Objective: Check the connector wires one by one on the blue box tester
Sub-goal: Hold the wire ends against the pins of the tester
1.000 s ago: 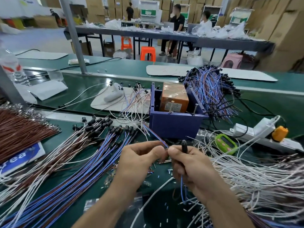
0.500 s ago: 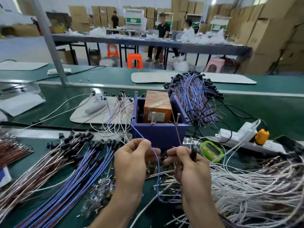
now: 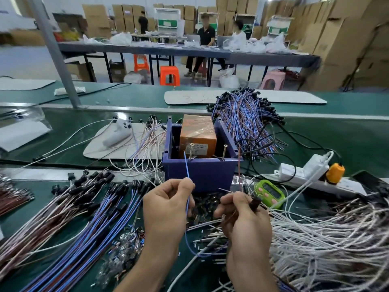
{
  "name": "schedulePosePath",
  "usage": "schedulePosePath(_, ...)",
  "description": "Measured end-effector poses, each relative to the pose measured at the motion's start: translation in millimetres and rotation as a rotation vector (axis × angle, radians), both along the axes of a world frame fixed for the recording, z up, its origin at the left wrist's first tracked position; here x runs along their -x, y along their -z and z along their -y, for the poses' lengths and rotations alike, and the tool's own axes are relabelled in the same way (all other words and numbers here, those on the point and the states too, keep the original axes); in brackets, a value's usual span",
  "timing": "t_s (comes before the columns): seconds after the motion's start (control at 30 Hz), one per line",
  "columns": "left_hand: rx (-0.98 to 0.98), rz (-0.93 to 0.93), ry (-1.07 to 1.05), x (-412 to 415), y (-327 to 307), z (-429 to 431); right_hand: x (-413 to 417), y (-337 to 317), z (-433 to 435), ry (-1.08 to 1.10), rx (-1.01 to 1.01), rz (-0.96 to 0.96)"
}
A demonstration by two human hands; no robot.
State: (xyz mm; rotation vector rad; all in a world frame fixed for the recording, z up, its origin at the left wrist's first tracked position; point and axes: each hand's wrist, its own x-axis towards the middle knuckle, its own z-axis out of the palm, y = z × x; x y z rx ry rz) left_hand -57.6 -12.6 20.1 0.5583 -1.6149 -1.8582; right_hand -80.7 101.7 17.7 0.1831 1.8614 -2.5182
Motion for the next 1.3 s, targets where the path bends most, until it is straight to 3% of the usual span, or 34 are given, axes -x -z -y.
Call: schedulePosePath(1.3, 0.045, -0.047, 0.089, -4.0, 3.6, -0.2, -2.1, 11.3, 6.8, -0.026, -0.124, -0.014)
